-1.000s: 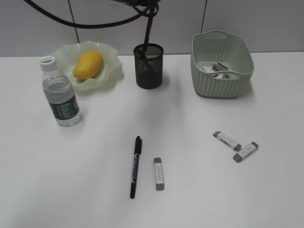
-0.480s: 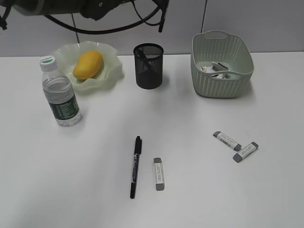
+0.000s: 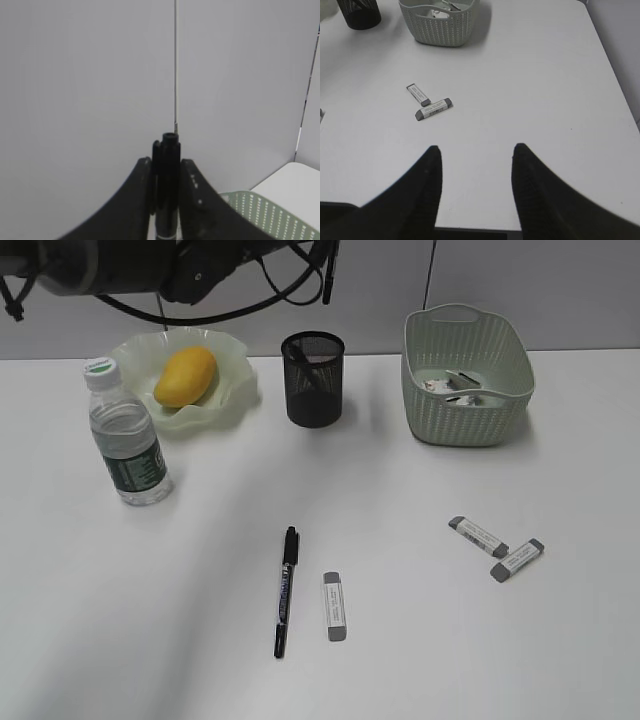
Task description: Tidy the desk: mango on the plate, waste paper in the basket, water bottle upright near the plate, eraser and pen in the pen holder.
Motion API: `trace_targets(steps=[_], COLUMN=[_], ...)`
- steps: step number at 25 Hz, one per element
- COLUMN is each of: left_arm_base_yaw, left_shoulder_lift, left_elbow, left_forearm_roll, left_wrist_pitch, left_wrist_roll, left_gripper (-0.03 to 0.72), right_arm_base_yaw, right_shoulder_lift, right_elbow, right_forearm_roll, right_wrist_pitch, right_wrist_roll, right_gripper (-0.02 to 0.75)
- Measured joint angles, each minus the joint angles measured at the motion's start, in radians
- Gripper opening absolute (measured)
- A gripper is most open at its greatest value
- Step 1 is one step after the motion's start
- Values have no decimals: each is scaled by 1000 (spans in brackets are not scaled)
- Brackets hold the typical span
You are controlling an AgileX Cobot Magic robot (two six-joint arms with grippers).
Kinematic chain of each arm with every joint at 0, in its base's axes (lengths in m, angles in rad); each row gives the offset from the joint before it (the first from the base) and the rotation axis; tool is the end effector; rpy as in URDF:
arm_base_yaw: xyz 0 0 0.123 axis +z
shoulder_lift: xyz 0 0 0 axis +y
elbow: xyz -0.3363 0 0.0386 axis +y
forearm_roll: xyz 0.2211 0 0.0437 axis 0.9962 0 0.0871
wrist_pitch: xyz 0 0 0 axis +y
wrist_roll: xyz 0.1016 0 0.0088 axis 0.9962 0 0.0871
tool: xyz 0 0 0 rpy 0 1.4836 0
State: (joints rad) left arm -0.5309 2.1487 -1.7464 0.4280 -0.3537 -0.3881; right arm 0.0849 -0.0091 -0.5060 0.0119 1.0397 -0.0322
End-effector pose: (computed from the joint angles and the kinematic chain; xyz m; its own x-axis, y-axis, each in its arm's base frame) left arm 0.4561 -0.2848 0.3381 0.0179 0.0082 -0.9998 0.6248 0.7806 0.0176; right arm -0.0732 -0.0052 0.2622 -0.4194 -0.0620 -0.9057 -0.1051 0.9943 -0.0194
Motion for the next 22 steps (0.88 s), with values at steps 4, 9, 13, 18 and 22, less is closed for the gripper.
trace_targets(steps=[4, 9, 13, 18, 22], left_arm_base_yaw=[2, 2, 6, 22, 31], left_shoulder_lift=[28, 77, 103, 106, 115], left_elbow=[0, 0, 0, 0, 0], left_forearm_roll=[0, -2, -3, -3, -4], left_wrist_pitch=[-5, -9, -8, -10, 10], left_wrist_roll=[0, 0, 0, 0, 0], left_gripper=[120, 120, 120, 120, 120], right_arm_base_yaw=[0, 0, 0, 0, 0], right_shoulder_lift=[0, 0, 0, 0, 0], right_elbow=[0, 0, 0, 0, 0], right_forearm_roll=[-7, -6, -6, -6, -6], right_wrist_pitch=[0, 0, 0, 0, 0], right_wrist_roll=[0, 0, 0, 0, 0], right_gripper=[372, 372, 372, 372, 372])
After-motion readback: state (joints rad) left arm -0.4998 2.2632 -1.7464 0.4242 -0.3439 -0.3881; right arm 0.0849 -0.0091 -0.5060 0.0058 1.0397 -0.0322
